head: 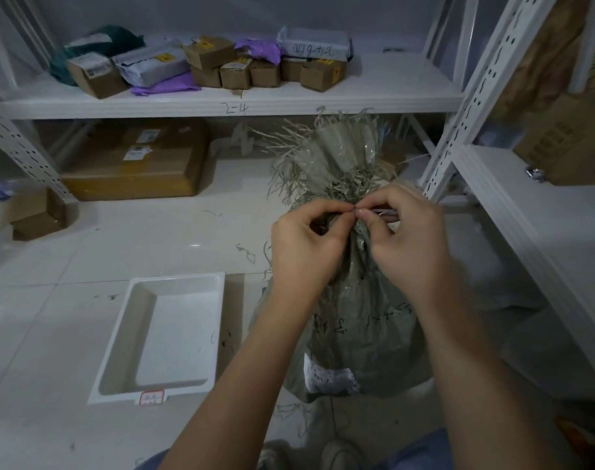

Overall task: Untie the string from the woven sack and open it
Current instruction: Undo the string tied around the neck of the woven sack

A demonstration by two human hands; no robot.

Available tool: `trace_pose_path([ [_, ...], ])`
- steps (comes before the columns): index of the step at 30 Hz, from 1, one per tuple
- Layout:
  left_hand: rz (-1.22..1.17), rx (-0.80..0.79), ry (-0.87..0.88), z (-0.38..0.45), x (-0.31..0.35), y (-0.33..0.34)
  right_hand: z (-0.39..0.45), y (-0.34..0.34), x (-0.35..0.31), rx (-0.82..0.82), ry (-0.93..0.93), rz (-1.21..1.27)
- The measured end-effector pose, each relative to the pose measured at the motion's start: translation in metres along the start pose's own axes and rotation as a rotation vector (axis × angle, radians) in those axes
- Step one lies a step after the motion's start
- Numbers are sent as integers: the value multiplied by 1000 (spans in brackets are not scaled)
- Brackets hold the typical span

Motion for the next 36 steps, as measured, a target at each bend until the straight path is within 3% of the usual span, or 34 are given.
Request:
trace_pose_path([
  [8,-98,-8,-14,2,3,-1,0,-2,-2,-6,10,30],
  [16,-43,-48,49,3,1,-5,-2,-5,2,-87,32,148],
  [23,-97,-65,85,4,3,-6,-2,-6,0,-43,20,158],
  [32,-307,-43,-51,3,3,-7,-2,-8,-5,15,-66,138],
  [36,-324,-111,-132,5,2,-6,-3,-8,-2,9,-48,131],
])
Point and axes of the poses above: each hand's wrist, its own z-axis towards the middle knuckle, its own y-axis out of the palm, x = y × z, the point moved 1 cm from there along z, towards the middle knuckle, and after that the axes turned 2 degrees about y, right-handed, at the moved point
